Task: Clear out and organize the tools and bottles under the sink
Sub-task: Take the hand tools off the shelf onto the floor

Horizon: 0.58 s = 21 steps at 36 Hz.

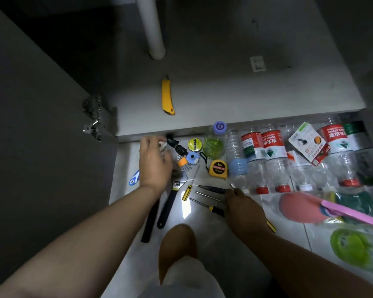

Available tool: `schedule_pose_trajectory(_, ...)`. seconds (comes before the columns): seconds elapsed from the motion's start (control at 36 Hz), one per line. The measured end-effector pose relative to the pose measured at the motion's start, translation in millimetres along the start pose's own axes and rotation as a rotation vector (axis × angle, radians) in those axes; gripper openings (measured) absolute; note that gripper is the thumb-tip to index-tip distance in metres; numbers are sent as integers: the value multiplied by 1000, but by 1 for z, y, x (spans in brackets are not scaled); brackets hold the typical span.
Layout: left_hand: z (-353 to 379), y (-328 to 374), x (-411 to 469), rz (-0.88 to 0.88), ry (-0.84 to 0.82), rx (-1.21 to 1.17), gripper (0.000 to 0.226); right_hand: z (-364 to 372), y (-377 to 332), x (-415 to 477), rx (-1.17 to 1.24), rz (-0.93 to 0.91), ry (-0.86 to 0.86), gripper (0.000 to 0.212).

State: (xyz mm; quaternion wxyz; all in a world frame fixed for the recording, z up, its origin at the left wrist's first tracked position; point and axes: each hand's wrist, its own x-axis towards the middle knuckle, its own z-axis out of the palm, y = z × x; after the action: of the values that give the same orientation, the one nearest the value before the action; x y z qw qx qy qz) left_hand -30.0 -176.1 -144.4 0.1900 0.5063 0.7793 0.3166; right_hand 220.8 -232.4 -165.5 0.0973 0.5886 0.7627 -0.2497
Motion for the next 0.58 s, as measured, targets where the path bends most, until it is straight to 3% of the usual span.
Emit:
schedule_pose_trajectory(0.17, -4, 33, 78, -82, 137, -21, 26, -34, -27, 25, 220, -248, 2, 4)
schedule_pose_trajectory(0.31, 3, 49, 138, -196, -40, 207, 57, -73, -44, 50, 323, -335, 78, 9)
schedule_pose_trajectory(0.44, 9, 59, 159, -256, -108, 328, 36, -108, -44, 76, 326, -378, 165, 12)
schedule_pose_trajectory(0.58, 5, 63, 144, -413, -138, 168, 21, -126, -38, 84, 386, -377, 265, 14)
